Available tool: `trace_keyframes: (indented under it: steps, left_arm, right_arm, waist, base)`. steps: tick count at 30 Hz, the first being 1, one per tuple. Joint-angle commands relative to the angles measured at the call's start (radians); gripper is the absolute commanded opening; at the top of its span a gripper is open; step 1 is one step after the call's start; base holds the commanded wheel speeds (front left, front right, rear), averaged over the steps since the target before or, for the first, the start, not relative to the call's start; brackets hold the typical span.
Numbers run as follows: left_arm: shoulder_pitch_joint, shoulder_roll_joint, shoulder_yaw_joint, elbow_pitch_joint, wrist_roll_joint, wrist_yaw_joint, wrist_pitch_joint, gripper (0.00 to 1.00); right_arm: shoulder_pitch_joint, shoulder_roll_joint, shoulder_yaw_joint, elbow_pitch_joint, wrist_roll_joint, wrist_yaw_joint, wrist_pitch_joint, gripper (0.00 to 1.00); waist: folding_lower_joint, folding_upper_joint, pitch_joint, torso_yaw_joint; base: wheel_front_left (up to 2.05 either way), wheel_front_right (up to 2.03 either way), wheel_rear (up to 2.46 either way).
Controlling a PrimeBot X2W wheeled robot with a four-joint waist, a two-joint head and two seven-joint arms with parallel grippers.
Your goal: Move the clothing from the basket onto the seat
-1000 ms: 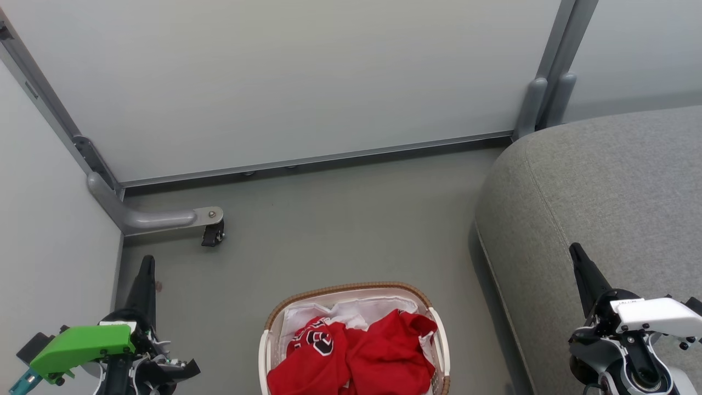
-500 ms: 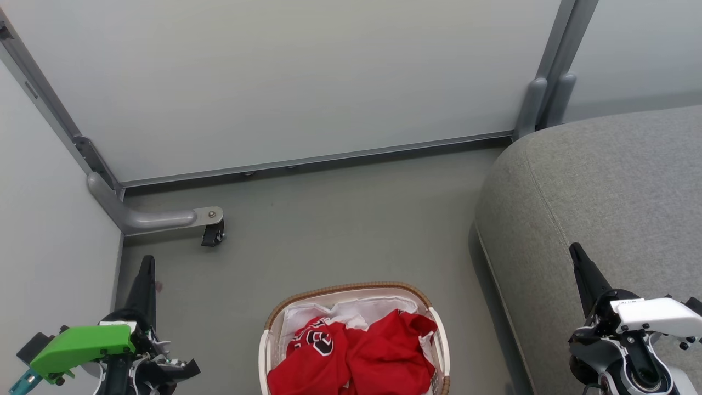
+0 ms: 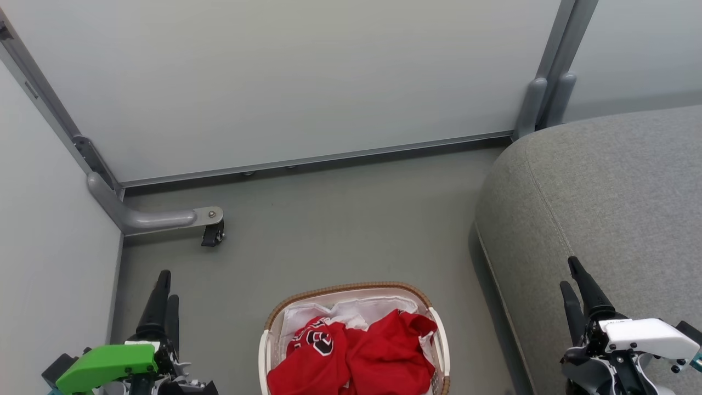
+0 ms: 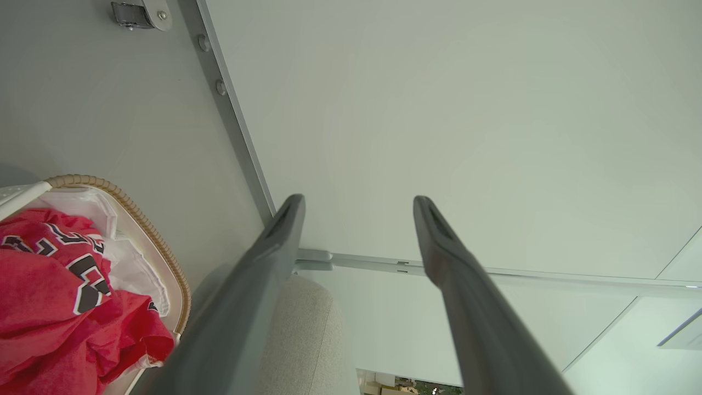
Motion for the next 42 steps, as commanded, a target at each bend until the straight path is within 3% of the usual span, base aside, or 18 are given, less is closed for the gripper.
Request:
trace_keyframes:
  steps: [1,12,29,42]
  left_arm:
    - [-0.015,0.004,-0.011,-0.021,0.018,-0.001,-0.012,1.00]
    - [-0.017,0.005,-0.044,-0.051,0.150,-0.001,-0.061,1.00]
    - [-0.019,0.008,-0.082,-0.103,0.471,0.010,-0.126,1.00]
    - [0.008,0.010,-0.113,-0.109,0.731,0.027,-0.169,1.00]
  right_arm:
    - [-0.010,-0.008,0.000,-0.012,-0.019,0.000,-0.014,1.00]
    - [-0.008,-0.010,-0.020,-0.029,-0.171,0.000,-0.063,1.00]
    - [0.015,-0.013,0.024,-0.156,-0.649,0.000,-0.129,1.00]
    - [0.031,-0.015,0.043,-0.159,-0.867,0.000,-0.172,1.00]
  waist:
    - [0.0000,0.0000,0.000,0.000]
    - [0.0000,0.0000,-0.001,0.001]
    - [0.0000,0.0000,-0.002,0.004]
    - [0.0000,0.0000,-0.002,0.006]
  base:
    - [0.00,0.00,0.00]
    - [0.00,0.00,0.00]
    - [0.00,0.00,0.00]
    - [0.00,0.00,0.00]
